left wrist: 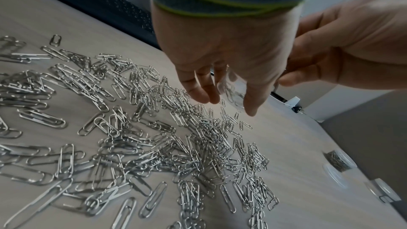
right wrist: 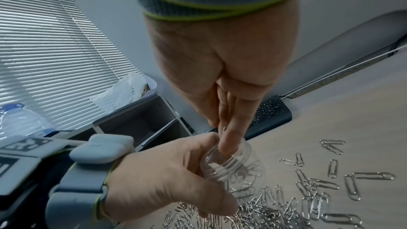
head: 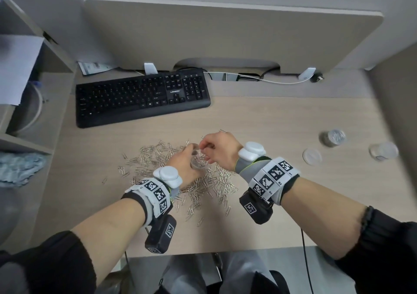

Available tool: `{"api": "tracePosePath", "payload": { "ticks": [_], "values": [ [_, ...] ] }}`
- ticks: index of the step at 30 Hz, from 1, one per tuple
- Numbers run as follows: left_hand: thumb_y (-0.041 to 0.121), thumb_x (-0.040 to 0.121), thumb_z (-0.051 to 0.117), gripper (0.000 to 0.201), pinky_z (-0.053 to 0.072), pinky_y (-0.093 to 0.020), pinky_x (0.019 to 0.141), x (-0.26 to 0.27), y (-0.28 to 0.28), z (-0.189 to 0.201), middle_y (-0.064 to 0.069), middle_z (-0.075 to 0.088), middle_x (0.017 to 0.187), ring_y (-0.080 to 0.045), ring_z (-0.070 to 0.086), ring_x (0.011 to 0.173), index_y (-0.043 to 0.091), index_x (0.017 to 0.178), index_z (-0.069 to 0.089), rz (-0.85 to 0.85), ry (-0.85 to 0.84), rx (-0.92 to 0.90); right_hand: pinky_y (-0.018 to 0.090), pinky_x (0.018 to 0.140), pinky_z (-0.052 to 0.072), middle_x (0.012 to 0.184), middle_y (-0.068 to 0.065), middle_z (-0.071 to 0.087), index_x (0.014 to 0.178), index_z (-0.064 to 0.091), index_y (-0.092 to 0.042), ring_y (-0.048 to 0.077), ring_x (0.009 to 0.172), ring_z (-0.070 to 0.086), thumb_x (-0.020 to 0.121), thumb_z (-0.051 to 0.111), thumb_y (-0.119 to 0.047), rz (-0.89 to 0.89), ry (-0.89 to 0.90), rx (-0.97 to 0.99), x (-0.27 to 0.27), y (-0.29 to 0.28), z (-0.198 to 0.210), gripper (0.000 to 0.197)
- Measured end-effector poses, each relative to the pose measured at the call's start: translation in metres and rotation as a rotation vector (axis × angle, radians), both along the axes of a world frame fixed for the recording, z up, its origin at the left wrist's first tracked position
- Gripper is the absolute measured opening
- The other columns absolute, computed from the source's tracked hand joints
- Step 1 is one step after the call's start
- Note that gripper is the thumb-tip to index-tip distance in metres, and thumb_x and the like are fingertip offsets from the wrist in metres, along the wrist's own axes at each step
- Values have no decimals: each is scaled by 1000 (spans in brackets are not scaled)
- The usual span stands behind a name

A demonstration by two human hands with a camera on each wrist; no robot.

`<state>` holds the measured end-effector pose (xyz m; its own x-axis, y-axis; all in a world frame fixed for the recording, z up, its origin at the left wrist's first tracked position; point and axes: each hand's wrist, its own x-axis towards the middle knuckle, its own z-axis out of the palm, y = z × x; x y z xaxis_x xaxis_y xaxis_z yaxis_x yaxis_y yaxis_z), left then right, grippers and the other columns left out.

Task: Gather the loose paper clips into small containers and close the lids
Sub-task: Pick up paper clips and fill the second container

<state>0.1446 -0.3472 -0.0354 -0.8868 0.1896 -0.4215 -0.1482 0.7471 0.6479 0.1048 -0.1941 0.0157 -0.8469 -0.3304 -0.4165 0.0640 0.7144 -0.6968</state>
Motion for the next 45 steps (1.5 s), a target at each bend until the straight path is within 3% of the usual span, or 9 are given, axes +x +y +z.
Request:
{"api": "tracePosePath", "payload": {
  "ticks": [5, 9, 14, 19, 22, 27, 31, 40, 45],
  "values": [
    [34, 75, 78, 69, 42, -25, 72, 0, -5, -1, 3, 60, 127, -15, 57, 89, 22, 134, 43, 21, 14, -18, 25, 72, 53, 88, 5, 75, 96, 73, -14, 19, 72, 69, 90, 56, -4, 9, 24, -15, 0, -5, 4, 20],
    [35, 77, 77, 63, 37, -25, 60, 2, -13, -2, -1, 63, 115, -11, 58, 72, 21, 128, 44, 9, 19, -28, 31, 84, 55, 84, 2, 76, 91, 73, -16, 10, 74, 64, 87, 57, -2, 19, -19, -109, 1, -11, 1, 22],
    [41, 73, 79, 71, 48, -28, 72, 3, -31, -2, 4, 64, 117, -17, 66, 84, 28, 133, 42, 5, -11, -41, 34, 77, 55, 94, 12, 74, 96, 69, -9, 22, 76, 64, 89, 56, 1, -125, -41, -185, -4, -10, -6, 18],
    [31, 78, 79, 68, 44, -23, 46, 3, -55, 0, 2, 67, 78, -11, 59, 52, 26, 134, 41, 55, -52, -61, 37, 86, 51, 114, 7, 61, 117, 59, -15, 28, 99, 61, 89, 61, -33, -97, -61, 335, -14, 27, -49, 33],
    [33, 78, 80, 68, 47, -30, 45, 7, -76, -2, 3, 67, 77, -12, 59, 52, 28, 133, 40, 64, -71, -70, 43, 89, 49, 123, 8, 47, 128, 46, -20, 32, 109, 52, 80, 56, -60, -58, -135, 651, -9, 34, -67, 63],
    [36, 76, 80, 72, 54, -32, 54, 13, -99, -8, 4, 67, 80, -14, 61, 52, 35, 134, 37, 74, -81, -93, 47, 96, 47, 127, 11, 41, 135, 42, -27, 32, 117, 42, 66, 60, -78, 90, -10, 689, 1, 7, -81, 87],
    [39, 75, 79, 68, 48, -28, 59, 14, -107, -11, 5, 66, 84, -14, 64, 68, 37, 131, 40, 73, -73, -112, 48, 91, 51, 133, 11, 36, 139, 34, -24, 32, 119, 42, 66, 63, -76, 263, 34, 634, 18, -33, -84, 94],
    [37, 74, 78, 56, 46, -22, 59, 23, -120, -17, 12, 65, 98, 0, 63, 68, 51, 113, 40, 106, -57, -50, 42, 78, 52, 130, 10, 31, 134, 33, -17, 30, 118, 38, 66, 68, -72, 389, 100, 684, 44, -79, -95, 94],
    [35, 73, 78, 61, 45, -25, 68, 32, -124, -23, 8, 65, 104, -14, 64, 81, 37, 125, 47, 106, -41, -67, 37, 76, 50, 131, 13, 36, 129, 40, -14, 32, 118, 42, 80, 72, -33, 424, 143, 704, 53, -89, -99, 62]
  ]
}}
